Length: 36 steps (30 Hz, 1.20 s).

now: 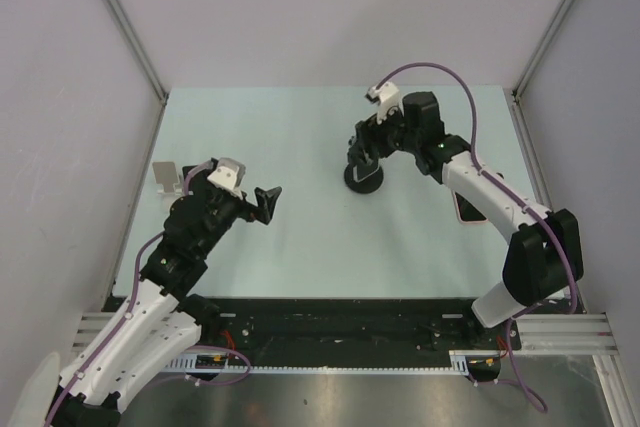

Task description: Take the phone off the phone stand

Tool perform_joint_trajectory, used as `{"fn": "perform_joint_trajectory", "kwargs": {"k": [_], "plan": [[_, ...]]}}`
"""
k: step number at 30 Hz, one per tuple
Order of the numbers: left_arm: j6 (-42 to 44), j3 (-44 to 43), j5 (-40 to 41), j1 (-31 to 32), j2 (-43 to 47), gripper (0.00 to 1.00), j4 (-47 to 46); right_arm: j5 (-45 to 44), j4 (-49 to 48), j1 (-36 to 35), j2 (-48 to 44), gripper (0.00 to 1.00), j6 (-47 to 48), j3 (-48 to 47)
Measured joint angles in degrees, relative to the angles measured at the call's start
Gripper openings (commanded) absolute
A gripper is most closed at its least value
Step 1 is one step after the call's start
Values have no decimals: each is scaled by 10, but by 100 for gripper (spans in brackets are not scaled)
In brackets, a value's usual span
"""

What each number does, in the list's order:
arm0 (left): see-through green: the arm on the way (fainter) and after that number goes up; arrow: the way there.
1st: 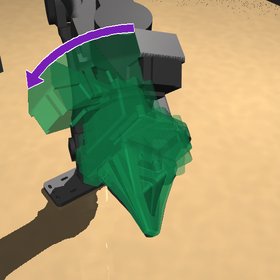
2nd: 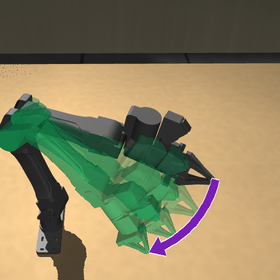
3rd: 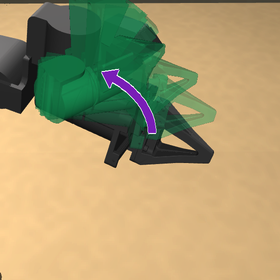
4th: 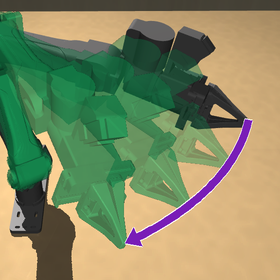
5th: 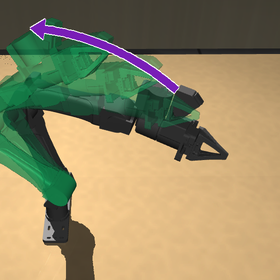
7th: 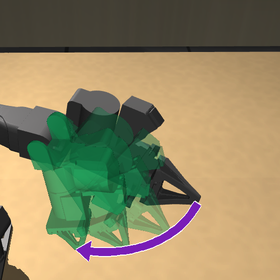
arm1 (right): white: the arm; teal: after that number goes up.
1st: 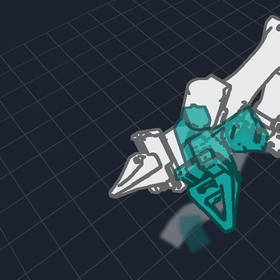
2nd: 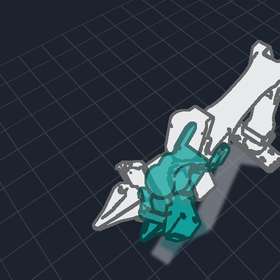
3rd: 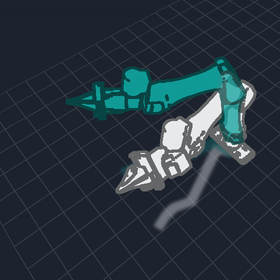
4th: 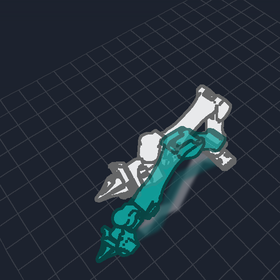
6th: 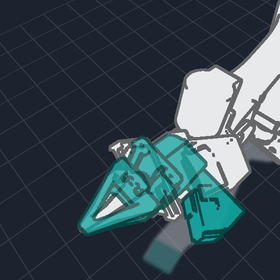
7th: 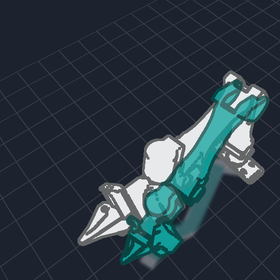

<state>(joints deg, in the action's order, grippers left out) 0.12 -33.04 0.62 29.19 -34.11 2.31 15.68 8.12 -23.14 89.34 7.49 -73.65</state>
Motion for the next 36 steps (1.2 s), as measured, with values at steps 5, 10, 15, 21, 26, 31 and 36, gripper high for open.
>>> {"fn": "perform_joint_trajectory", "kwargs": {"k": [5,10,15,21,26,31,36], "plan": [[4,0,-29,0,0,100,0,91,56,-69,-13,12,31,0],[12,2,-75,1,-4,100,-2,162,89,-111,-18,15,75,0],[25,12,-156,10,-8,100,-15,200,111,-135,-20,20,120,0],[43,31,-250,31,-7,100,-39,224,125,-148,-22,62,138,0],[59,35,-293,44,-7,100,-47,225,144,-150,-31,93,142,0],[67,35,-311,46,-7,100,-48,222,147,-151,-64,100,136,0],[85,36,-324,47,-12,100,-48,214,150,-151,-111,100,136,0]]}}
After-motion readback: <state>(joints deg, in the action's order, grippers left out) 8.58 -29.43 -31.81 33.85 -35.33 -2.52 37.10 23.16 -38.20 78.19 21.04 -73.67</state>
